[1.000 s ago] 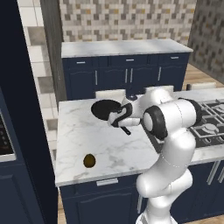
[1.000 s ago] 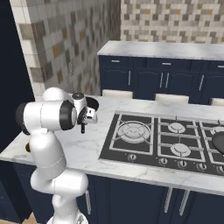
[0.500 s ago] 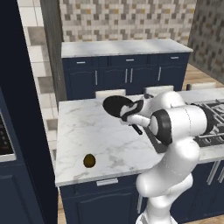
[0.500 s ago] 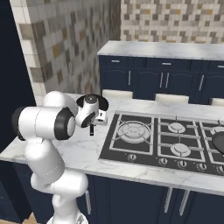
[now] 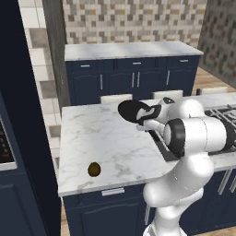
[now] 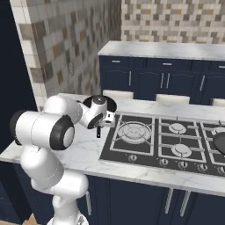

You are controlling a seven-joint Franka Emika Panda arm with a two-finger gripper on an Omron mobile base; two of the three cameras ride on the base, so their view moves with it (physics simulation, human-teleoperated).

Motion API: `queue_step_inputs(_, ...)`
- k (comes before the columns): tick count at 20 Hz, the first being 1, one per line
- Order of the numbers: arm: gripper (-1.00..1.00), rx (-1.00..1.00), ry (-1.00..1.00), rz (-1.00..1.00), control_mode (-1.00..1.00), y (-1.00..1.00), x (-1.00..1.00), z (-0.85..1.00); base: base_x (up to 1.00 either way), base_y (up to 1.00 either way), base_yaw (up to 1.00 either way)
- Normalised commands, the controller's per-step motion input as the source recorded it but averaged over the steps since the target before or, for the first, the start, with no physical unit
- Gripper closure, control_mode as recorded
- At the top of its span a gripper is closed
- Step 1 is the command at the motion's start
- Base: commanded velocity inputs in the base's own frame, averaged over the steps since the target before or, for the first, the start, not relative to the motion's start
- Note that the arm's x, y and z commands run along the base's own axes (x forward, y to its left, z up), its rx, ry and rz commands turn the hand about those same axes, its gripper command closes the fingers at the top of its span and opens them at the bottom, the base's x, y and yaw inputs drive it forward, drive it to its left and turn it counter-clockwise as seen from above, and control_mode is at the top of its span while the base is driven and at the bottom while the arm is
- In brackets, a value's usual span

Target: Place both pans onto different burners. Then place the avocado and the fish on different pans.

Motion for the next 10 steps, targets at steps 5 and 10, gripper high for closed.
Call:
queue_step_inputs(5, 1.00, -0.02, 0.02, 0.00, -1.00, -0.33, -0.38, 0.00, 0.00, 0.00, 0.00)
queue_step_inputs(10, 1.00, -0.03, 0.00, 0.00, -1.00, -0.39, -0.38, 0.00, 0.00, 0.00, 0.00)
